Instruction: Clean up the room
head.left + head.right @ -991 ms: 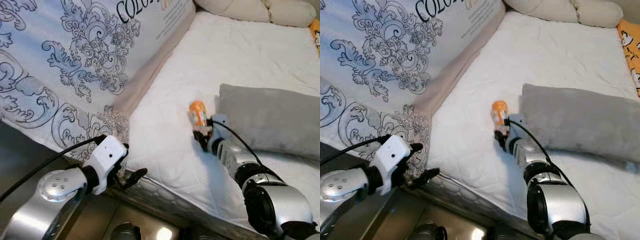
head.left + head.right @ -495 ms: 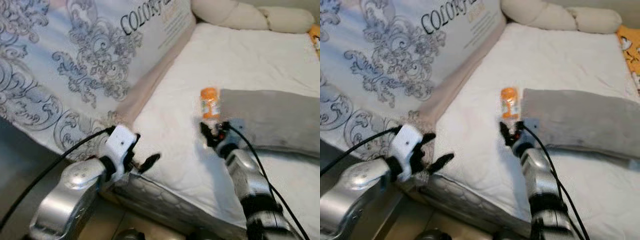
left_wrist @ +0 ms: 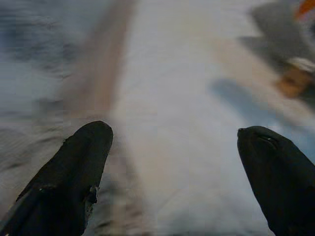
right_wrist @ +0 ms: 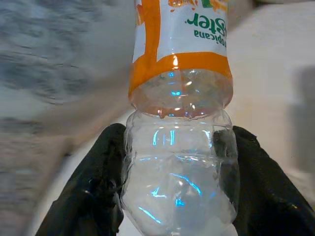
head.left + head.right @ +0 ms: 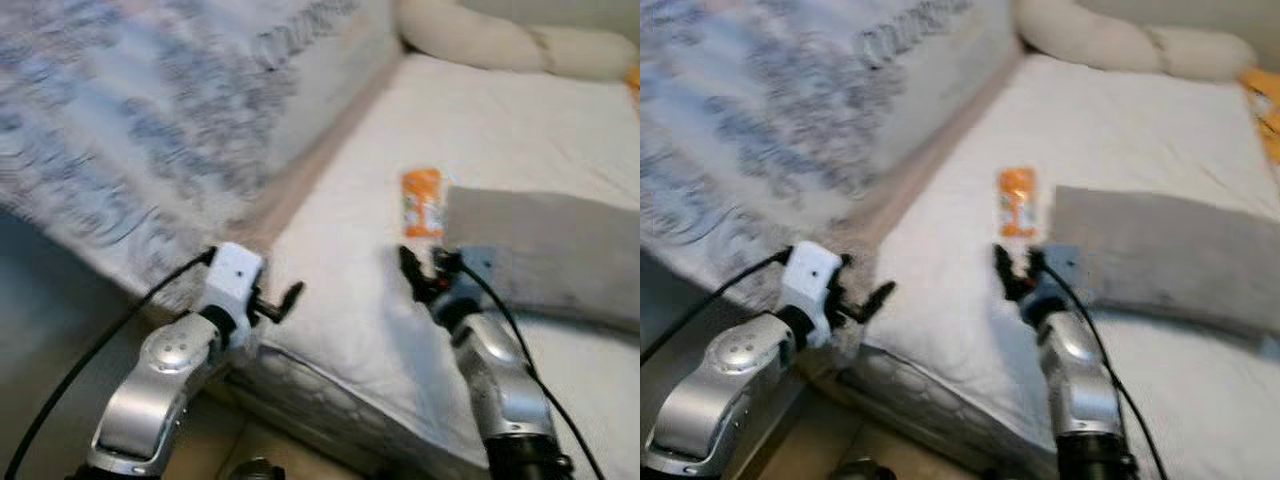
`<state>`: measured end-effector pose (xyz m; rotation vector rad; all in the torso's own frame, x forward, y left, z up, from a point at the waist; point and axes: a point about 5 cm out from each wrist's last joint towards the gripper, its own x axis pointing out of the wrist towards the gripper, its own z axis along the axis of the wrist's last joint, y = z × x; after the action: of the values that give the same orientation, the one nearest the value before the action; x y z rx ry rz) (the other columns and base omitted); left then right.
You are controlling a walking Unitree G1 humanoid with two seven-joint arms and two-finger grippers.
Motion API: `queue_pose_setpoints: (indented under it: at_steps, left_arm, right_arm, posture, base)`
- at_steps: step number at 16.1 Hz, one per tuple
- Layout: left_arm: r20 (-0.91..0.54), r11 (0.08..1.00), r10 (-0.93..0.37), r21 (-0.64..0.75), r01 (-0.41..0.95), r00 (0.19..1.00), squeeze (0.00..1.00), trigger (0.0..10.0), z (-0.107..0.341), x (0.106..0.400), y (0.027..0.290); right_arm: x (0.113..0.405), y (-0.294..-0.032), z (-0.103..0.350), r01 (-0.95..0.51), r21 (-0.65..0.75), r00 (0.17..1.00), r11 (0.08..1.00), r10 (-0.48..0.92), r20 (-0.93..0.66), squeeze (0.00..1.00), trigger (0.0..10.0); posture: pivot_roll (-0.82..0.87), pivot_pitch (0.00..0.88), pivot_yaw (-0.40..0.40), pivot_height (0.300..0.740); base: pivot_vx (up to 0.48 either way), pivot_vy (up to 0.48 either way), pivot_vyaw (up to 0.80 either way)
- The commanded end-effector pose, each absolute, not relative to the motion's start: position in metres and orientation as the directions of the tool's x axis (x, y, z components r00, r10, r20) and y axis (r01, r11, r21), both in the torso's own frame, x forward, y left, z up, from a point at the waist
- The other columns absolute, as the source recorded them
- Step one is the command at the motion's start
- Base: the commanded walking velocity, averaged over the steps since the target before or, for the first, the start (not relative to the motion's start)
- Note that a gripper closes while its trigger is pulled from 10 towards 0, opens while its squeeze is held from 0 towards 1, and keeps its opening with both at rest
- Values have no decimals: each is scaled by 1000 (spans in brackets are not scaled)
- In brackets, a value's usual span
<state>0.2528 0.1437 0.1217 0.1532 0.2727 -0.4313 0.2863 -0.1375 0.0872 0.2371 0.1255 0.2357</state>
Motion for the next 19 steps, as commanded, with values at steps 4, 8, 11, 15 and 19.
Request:
queue_pose_setpoints:
  at_steps: [4,8,11,15,19]
  left_arm:
    - [-248,931,-285,159,329,926,0,10000,127,260,158]
    - [-219,947,-231,174,271,948,0,10000,130,261,166]
    - [-237,945,-227,180,273,945,0,10000,126,258,169]
    - [-243,938,-237,196,287,940,0,10000,126,258,171]
    - [-249,934,-239,206,292,939,0,10000,125,259,169]
  right_arm:
    - [285,-131,96,-216,191,968,957,236,-87,0,10000]
    - [288,-146,106,-125,187,991,974,132,-30,0,10000]
    - [279,-141,97,-180,226,976,957,202,-79,0,10000]
    - [268,-123,89,-319,244,929,916,353,-112,0,10000]
    - [266,-127,83,-348,231,906,908,389,-165,0,10000]
  posture:
    - [17,0,-29,740]
    - [35,0,-36,740]
    - [40,0,-35,740]
    - [26,0,-25,740]
    - [30,0,-24,740]
  base:
    - [0,-87,0]
    - [0,-324,0]
    - [0,-181,0]
    - [0,0,400]
    - [0,0,800]
